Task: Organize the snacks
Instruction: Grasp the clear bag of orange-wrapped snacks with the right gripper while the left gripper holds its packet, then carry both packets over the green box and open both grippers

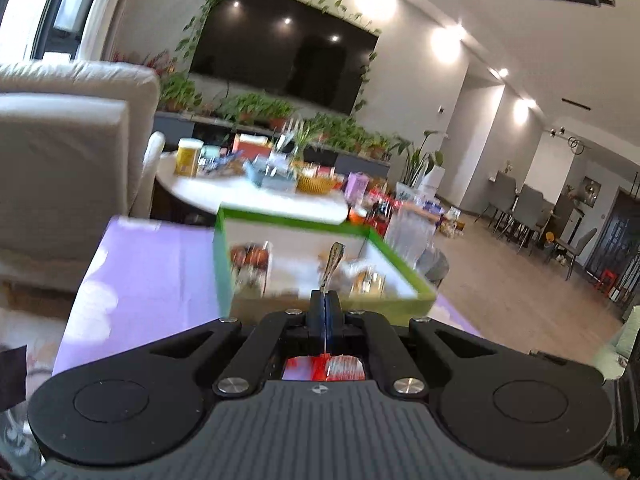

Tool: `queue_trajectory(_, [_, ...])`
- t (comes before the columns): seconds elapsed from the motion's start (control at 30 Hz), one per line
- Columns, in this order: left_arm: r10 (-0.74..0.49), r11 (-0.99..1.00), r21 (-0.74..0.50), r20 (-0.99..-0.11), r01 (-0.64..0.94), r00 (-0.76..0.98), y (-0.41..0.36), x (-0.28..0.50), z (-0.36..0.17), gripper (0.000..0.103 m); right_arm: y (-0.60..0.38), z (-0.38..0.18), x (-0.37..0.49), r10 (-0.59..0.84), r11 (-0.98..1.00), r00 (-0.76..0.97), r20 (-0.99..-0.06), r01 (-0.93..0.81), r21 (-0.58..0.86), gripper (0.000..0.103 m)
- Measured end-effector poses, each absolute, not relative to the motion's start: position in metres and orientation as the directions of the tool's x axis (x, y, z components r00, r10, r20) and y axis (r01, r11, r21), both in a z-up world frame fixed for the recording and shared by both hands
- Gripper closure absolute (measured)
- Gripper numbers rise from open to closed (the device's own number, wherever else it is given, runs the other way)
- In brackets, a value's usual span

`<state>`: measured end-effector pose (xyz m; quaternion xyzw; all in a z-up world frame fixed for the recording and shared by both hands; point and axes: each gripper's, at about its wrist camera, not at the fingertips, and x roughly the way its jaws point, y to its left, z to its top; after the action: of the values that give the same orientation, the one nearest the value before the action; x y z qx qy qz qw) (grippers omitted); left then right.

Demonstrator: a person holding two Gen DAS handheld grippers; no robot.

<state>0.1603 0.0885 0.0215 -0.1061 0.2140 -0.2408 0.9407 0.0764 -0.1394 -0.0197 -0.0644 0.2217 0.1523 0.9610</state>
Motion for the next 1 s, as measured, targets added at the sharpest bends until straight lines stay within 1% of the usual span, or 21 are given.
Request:
queue_trajectory(0.1, [-0.494, 0.864, -0.285, -0.318, 0.415, 0.809, 0.075, 0.182, 0.034, 0.102, -0.150, -0.004, 0.102, 0.236, 0.959, 0.890, -0.389, -0.277, -0.052, 0.058])
queue_trajectory(0.17, [-0.492, 0.866, -0.272, -0.306, 0.420, 0.815, 0.065, 0.198, 0.038, 0.102, -0.158, 0.004, 0.122, 0.215, 0.969, 0.903, -0.373, -0.245, -0.034, 0.058])
queue_trajectory(0.27, [-0.486, 0.871, -0.252, -0.315, 0.422, 0.815, 0.052, 0.224, 0.037, 0.102, -0.172, 0.010, 0.154, 0.180, 0.980, 0.915, -0.362, -0.196, -0.008, 0.058])
queue_trajectory(0.33, [-0.481, 0.875, -0.238, -0.336, 0.422, 0.810, 0.043, 0.241, 0.031, 0.102, -0.181, 0.011, 0.177, 0.151, 0.987, 0.918, -0.366, -0.158, 0.011, 0.058])
queue_trajectory(0.5, [-0.452, 0.892, -0.227, -0.401, 0.391, 0.797, 0.026, 0.282, 0.005, 0.102, -0.208, -0.006, 0.225, 0.119, 0.992, 0.901, -0.418, -0.091, 0.086, 0.058])
queue_trajectory(0.6, [-0.427, 0.904, -0.231, -0.450, 0.360, 0.784, 0.021, 0.306, -0.013, 0.100, -0.217, -0.017, 0.249, 0.094, 0.993, 0.894, -0.438, -0.050, 0.111, 0.058])
queue_trajectory(0.67, [-0.406, 0.914, -0.221, -0.502, 0.341, 0.764, 0.018, 0.318, -0.022, 0.092, -0.221, -0.021, 0.260, 0.081, 0.992, 0.891, -0.446, -0.028, 0.126, 0.058])
queue_trajectory(0.73, [-0.394, 0.918, -0.202, -0.543, 0.340, 0.741, 0.015, 0.322, -0.030, 0.076, -0.222, -0.031, 0.272, 0.066, 0.991, 0.881, -0.469, -0.003, 0.134, 0.058])
queue_trajectory(0.77, [-0.388, 0.920, -0.184, -0.550, 0.346, 0.740, 0.014, 0.320, -0.033, 0.072, -0.219, -0.033, 0.272, 0.050, 0.993, 0.879, -0.474, 0.008, 0.120, 0.058])
queue_trajectory(0.8, [-0.377, 0.923, -0.160, -0.551, 0.349, 0.744, 0.014, 0.317, -0.036, 0.064, -0.216, -0.034, 0.269, 0.033, 0.996, 0.890, -0.455, 0.009, 0.089, 0.058])
queue_trajectory(0.83, [-0.367, 0.926, -0.138, -0.547, 0.351, 0.753, 0.014, 0.312, -0.037, 0.059, -0.213, -0.033, 0.264, 0.033, 0.998, 0.890, -0.456, -0.001, 0.070, 0.058])
queue_trajectory(0.9, [-0.370, 0.923, -0.119, -0.528, 0.365, 0.764, 0.018, 0.301, -0.037, 0.057, -0.210, -0.032, 0.256, 0.056, 0.998, 0.886, -0.460, -0.036, 0.052, 0.058])
queue_trajectory(1.0, [-0.399, 0.912, -0.132, -0.502, 0.387, 0.767, 0.030, 0.277, -0.029, 0.054, -0.214, -0.028, 0.240, 0.099, 0.994, 0.863, -0.495, -0.067, 0.082, 0.058])
